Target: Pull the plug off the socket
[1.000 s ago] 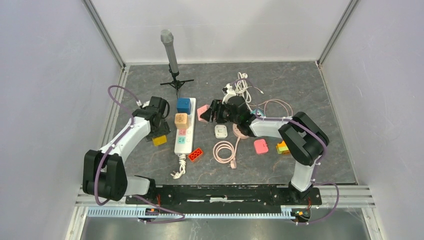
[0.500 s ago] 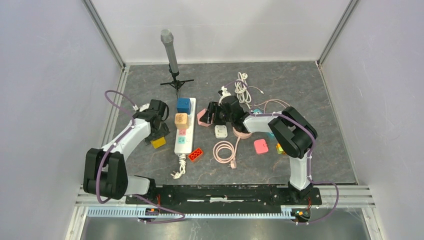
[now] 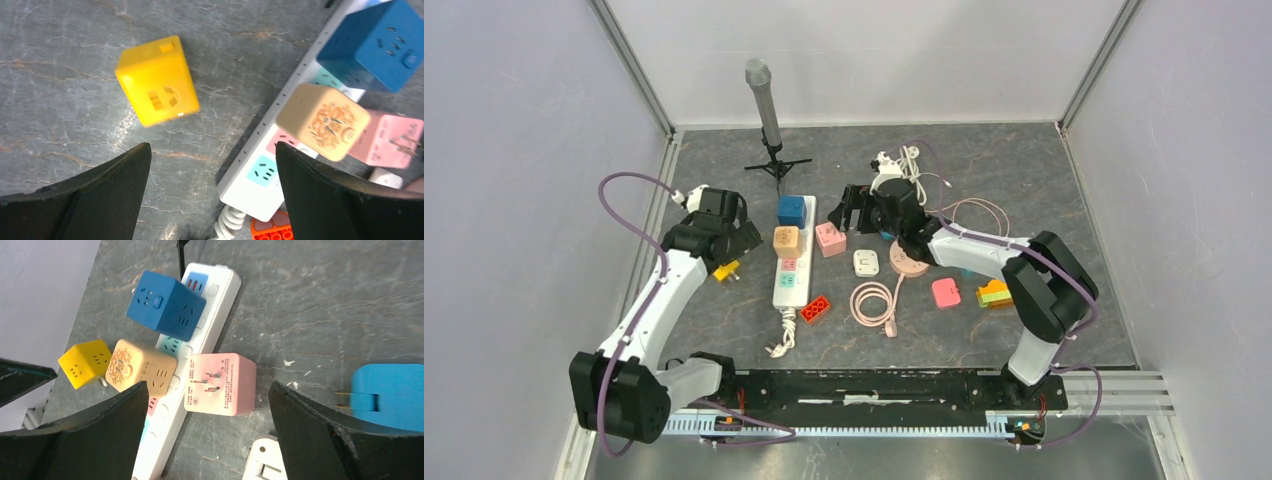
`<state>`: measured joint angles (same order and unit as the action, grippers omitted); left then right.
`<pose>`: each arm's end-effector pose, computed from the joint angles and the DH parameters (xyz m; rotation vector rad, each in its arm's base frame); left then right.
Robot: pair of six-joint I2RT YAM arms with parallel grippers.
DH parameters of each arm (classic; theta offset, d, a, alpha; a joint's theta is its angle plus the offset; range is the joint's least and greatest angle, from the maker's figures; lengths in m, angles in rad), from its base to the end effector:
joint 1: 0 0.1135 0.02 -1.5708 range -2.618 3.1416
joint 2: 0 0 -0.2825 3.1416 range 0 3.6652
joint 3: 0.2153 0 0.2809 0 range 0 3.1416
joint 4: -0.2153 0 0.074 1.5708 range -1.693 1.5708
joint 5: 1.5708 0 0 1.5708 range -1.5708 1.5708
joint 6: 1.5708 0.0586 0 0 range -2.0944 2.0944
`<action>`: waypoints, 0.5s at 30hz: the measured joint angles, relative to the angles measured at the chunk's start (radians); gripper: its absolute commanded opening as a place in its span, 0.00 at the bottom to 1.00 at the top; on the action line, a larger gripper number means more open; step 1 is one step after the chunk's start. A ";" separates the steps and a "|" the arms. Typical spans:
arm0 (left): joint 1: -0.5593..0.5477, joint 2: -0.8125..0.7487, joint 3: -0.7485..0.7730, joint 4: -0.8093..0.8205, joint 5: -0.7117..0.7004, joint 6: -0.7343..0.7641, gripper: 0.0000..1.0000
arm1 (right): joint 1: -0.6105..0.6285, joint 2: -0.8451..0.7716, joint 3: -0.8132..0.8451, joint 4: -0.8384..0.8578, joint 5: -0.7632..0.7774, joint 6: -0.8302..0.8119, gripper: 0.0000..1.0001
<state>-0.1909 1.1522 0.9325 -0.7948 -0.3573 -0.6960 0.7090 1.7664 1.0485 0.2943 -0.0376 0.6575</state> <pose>0.2534 -0.0281 0.2609 -0.7466 2.3792 0.1011 0.3340 0.2894 0.2008 -0.0801 2.1125 0.8930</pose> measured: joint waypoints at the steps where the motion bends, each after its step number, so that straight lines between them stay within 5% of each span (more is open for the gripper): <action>1: 0.000 -0.012 0.002 0.000 0.008 0.004 1.00 | 0.004 -0.022 0.000 -0.012 0.031 -0.015 0.94; 11: 0.000 -0.195 0.000 0.004 0.026 0.009 1.00 | 0.243 0.061 0.240 -0.238 0.314 -0.101 0.95; 15: 0.000 -0.294 -0.038 0.005 -0.013 -0.005 0.92 | 0.342 0.162 0.384 -0.312 0.422 -0.102 0.96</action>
<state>-0.1909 0.8581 0.8944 -0.7902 -0.3698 -0.7013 1.0508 1.9282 1.4322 -0.0174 0.3847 0.5556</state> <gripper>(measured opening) 0.983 0.950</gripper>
